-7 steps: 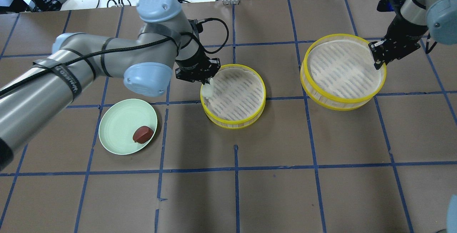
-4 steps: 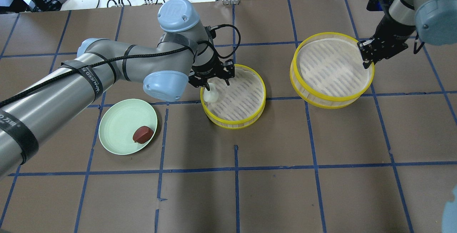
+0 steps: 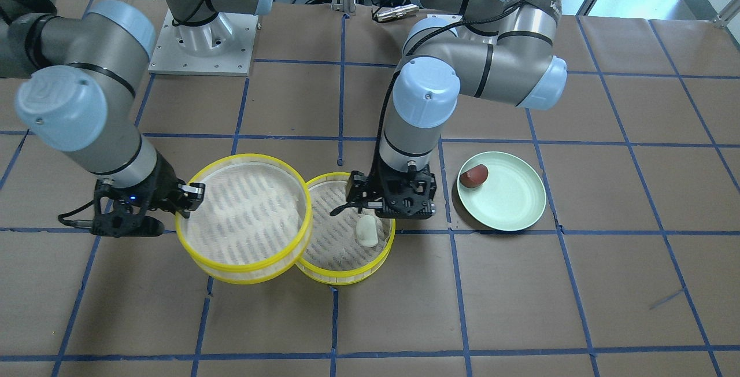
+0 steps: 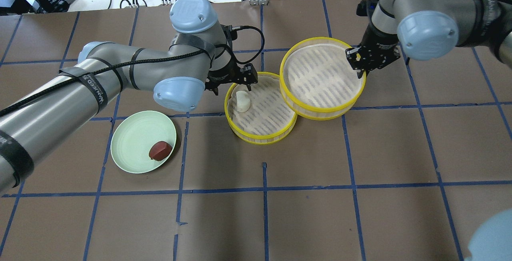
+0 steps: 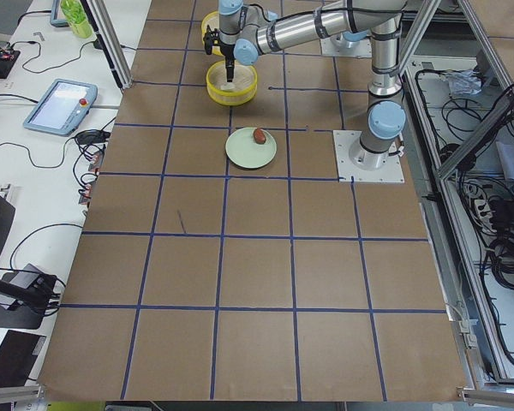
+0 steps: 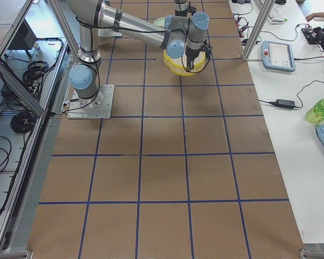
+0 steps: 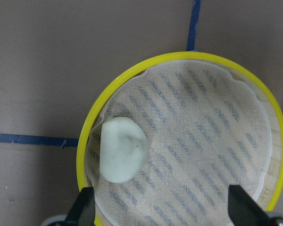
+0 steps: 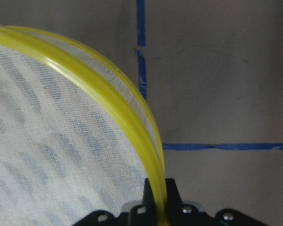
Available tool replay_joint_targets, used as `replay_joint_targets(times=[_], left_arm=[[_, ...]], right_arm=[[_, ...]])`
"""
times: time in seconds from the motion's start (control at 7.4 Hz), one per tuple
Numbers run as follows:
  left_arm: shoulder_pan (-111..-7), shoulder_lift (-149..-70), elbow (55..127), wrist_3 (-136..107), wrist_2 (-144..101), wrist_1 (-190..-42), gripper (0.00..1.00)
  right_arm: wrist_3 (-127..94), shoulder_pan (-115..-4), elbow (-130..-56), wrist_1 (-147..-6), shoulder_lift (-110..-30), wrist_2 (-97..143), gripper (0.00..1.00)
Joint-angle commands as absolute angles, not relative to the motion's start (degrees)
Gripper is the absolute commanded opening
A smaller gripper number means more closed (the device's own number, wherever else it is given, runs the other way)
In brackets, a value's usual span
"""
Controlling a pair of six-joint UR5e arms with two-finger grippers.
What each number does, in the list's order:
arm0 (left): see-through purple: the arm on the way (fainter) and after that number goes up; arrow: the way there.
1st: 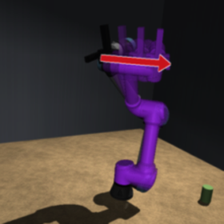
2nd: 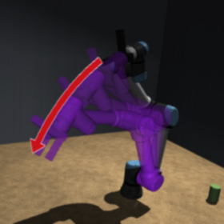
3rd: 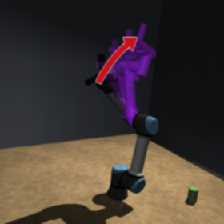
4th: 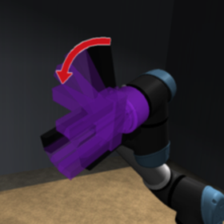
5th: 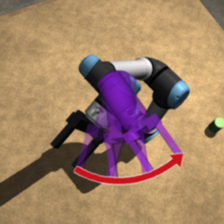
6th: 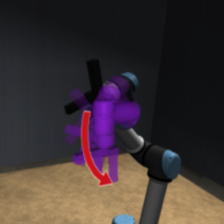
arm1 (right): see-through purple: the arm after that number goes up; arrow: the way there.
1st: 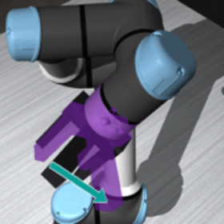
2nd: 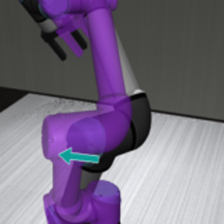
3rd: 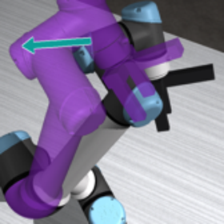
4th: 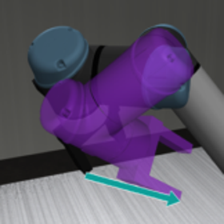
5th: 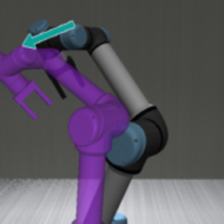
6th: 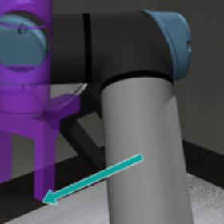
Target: Stack buns with steamer
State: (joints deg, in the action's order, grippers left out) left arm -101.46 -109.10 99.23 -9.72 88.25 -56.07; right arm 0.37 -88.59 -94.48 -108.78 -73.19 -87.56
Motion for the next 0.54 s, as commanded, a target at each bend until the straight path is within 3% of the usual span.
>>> replay_joint_targets(times=[0.0, 0.27, 0.41], left_arm=[[-91.2, -105.9, 105.6, 8.8, 93.5, -56.7, 1.00], [-86.9, -102.0, 118.0, 12.5, 94.0, -51.5, 0.94], [-86.7, -102.2, 120.8, 12.3, 95.3, -50.5, 0.93]], right_arm=[[-7.4, -95.1, -94.5, -111.5, -71.3, -87.1, 0.07], [-10.5, -99.3, -94.4, -112.8, -69.9, -87.2, 0.07], [-9.9, -101.0, -94.2, -112.9, -68.7, -87.3, 0.07]])
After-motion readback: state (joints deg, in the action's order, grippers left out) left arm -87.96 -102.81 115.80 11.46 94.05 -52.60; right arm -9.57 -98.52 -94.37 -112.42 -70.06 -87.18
